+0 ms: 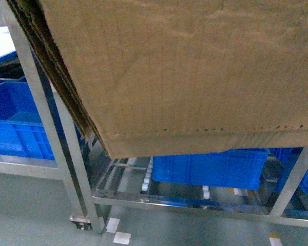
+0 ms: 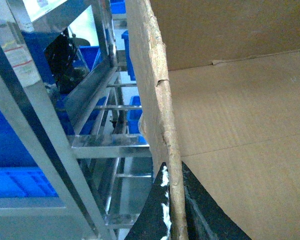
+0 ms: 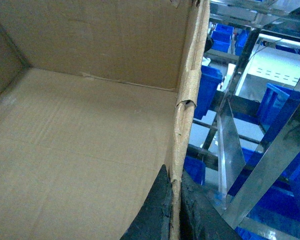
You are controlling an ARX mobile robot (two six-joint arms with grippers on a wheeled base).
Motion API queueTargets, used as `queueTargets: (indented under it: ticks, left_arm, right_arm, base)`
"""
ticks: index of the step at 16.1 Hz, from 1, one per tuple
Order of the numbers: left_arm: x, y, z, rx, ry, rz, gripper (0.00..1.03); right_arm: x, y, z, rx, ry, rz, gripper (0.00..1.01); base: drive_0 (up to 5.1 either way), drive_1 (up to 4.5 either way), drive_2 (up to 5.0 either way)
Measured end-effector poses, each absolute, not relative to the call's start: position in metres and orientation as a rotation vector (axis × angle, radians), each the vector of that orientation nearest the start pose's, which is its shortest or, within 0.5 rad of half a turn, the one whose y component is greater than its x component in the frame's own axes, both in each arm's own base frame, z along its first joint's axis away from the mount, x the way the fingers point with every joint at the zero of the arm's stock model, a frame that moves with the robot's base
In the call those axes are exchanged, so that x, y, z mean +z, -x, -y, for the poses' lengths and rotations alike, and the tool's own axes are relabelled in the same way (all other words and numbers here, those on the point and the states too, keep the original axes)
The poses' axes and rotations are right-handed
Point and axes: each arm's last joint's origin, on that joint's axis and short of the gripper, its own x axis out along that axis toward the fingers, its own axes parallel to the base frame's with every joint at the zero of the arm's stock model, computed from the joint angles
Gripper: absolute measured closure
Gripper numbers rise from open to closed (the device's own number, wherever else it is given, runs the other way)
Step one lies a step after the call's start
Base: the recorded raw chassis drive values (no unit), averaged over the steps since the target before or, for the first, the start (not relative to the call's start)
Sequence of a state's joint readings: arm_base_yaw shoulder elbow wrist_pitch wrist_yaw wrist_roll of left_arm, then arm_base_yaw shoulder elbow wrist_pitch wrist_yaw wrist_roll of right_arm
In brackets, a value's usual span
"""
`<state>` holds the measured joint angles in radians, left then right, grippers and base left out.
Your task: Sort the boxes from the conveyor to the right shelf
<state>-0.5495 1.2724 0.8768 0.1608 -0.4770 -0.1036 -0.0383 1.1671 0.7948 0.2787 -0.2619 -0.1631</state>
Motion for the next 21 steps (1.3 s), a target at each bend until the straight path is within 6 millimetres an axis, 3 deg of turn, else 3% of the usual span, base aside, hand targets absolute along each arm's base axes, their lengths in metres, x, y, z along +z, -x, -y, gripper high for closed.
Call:
queueTargets:
  ticks: [21]
  left_arm:
    - [0.2935,-0.2486,0.1363,-0.062,-0.016,-0.216,1.01]
  right_arm:
    - [0.3014,-0.2635,0.0026,0.232,0.145,-0.09,0.99]
  base:
    - [0.3,4.07,-3.5]
